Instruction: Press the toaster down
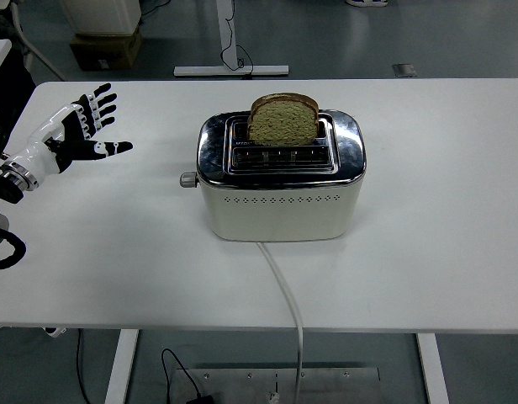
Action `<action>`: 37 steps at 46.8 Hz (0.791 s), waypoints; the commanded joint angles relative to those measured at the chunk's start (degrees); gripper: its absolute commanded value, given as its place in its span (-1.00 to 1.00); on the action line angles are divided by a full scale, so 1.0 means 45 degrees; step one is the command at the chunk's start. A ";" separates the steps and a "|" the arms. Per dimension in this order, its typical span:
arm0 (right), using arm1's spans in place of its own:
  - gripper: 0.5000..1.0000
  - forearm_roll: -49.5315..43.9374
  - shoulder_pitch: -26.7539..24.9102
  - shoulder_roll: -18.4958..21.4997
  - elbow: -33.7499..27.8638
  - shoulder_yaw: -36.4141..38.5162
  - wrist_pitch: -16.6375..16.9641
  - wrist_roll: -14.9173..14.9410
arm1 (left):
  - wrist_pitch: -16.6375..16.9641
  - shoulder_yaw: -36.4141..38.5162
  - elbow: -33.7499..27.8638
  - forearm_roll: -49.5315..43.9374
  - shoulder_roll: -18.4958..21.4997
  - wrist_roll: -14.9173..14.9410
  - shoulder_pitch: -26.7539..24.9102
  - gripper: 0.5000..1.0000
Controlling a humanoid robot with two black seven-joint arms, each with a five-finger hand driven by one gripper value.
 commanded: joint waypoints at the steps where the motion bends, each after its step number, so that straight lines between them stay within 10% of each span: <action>1: 0.99 0.0000 0.0008 0.0000 0.0000 0.0000 -0.0008 -0.0001 | -0.0009 -0.0007 -0.0273 0.0580 0.0016 0.0002 0.0040 1.00; 37: 0.99 0.0000 -0.0011 0.0000 0.0000 0.0000 -0.0008 -0.0001 | 0.0108 0.0090 -0.1153 0.4271 0.1324 -0.0037 0.0625 1.00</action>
